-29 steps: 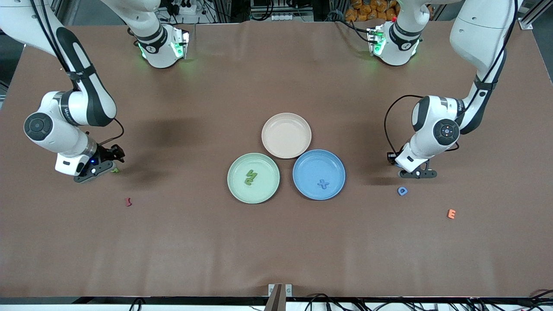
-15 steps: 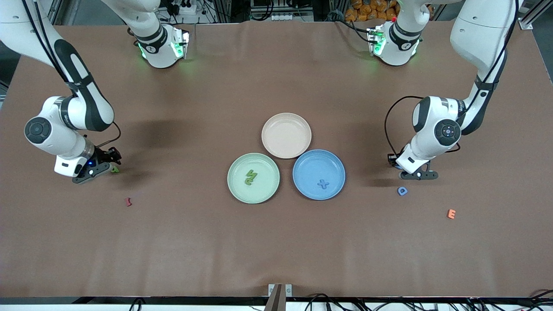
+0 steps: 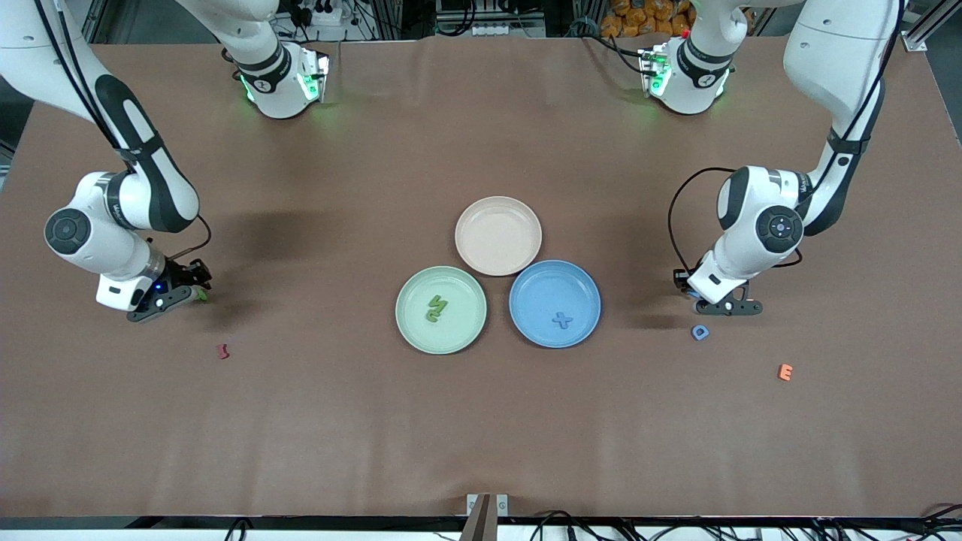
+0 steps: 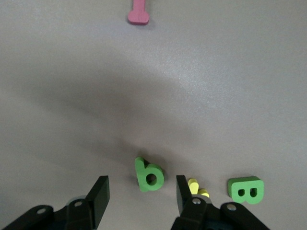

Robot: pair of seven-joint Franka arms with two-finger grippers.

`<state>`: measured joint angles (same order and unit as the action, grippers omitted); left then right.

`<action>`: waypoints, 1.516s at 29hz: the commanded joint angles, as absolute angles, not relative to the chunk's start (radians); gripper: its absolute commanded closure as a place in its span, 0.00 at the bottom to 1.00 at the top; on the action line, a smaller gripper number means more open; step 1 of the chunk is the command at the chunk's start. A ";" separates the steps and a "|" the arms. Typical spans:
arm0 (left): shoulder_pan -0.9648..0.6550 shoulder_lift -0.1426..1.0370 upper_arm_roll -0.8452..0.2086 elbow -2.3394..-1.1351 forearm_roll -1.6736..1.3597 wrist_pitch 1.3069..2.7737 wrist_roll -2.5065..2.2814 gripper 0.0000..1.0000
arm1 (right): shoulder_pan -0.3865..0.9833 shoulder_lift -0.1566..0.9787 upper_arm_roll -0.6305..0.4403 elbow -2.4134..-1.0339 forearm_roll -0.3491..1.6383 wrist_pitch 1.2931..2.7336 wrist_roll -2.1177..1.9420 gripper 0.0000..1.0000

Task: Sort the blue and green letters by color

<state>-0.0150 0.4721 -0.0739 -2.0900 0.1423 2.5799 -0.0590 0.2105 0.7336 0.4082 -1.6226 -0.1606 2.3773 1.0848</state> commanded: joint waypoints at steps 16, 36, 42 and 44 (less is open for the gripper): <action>0.017 0.434 -0.084 -2.195 0.153 2.669 -0.049 0.17 | 0.117 0.615 0.405 -1.611 -0.146 2.215 0.934 0.00; 0.029 0.434 -0.084 -2.206 0.153 2.671 -0.049 0.19 | -0.035 0.460 0.407 -1.729 -0.141 2.126 0.678 0.00; 0.034 0.434 -0.084 -2.209 0.153 2.671 -0.049 0.21 | -0.100 0.431 0.407 -1.730 -0.141 2.063 0.545 0.00; 0.034 0.434 -0.084 -2.210 0.153 2.671 -0.049 0.23 | -0.124 0.419 0.407 -1.732 -0.141 2.048 0.499 0.00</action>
